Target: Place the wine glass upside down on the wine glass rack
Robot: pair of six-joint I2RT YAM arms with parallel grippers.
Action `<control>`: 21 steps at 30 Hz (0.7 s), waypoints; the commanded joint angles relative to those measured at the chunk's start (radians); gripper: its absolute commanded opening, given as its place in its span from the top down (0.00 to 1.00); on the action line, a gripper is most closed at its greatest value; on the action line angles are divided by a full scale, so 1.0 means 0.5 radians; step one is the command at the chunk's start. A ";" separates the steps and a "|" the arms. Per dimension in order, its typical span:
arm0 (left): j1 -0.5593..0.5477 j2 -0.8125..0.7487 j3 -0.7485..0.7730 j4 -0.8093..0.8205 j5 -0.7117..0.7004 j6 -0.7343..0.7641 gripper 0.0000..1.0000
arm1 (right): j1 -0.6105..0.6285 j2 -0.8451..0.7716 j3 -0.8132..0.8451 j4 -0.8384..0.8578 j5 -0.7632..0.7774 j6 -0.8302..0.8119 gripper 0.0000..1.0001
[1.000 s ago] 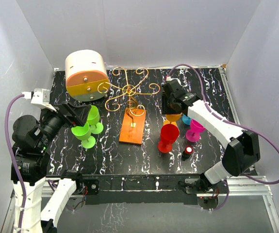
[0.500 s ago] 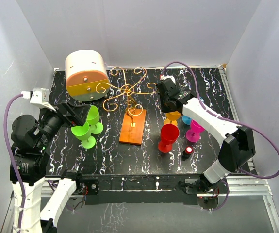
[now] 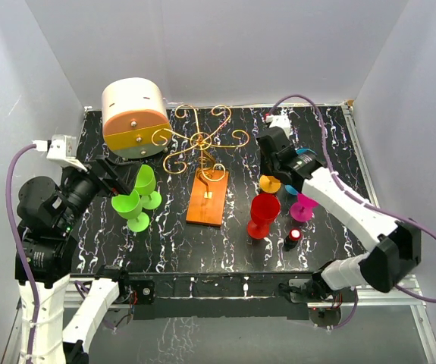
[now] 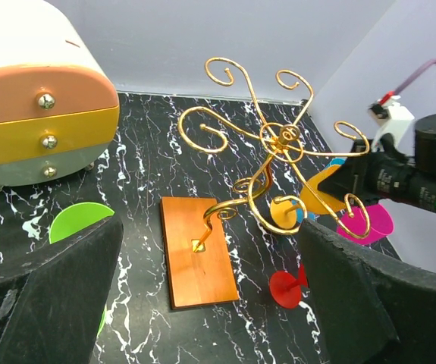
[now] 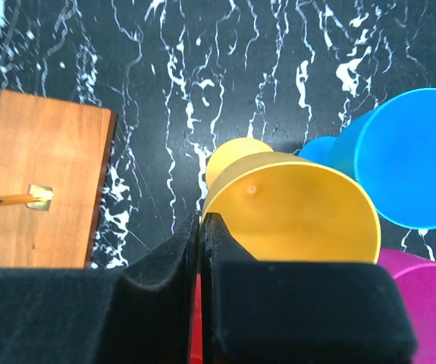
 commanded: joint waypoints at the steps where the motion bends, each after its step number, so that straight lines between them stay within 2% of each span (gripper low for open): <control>1: -0.009 0.032 0.070 0.024 0.014 -0.019 0.01 | 0.005 -0.229 -0.043 0.269 0.162 0.086 1.00; 5: -0.008 0.058 0.090 0.063 0.151 -0.059 0.01 | 0.005 -0.431 -0.088 0.433 0.132 0.107 1.00; 11: -0.009 0.107 0.097 0.318 0.742 -0.210 0.01 | 0.005 -0.711 -0.130 0.639 0.179 0.150 1.00; 15: -0.009 0.169 0.128 0.447 0.872 -0.394 0.01 | 0.002 -0.867 -0.153 0.729 0.234 0.175 1.00; 21: -0.009 0.248 0.016 0.994 1.333 -0.751 0.01 | 0.005 -1.078 -0.203 0.891 0.281 0.208 1.00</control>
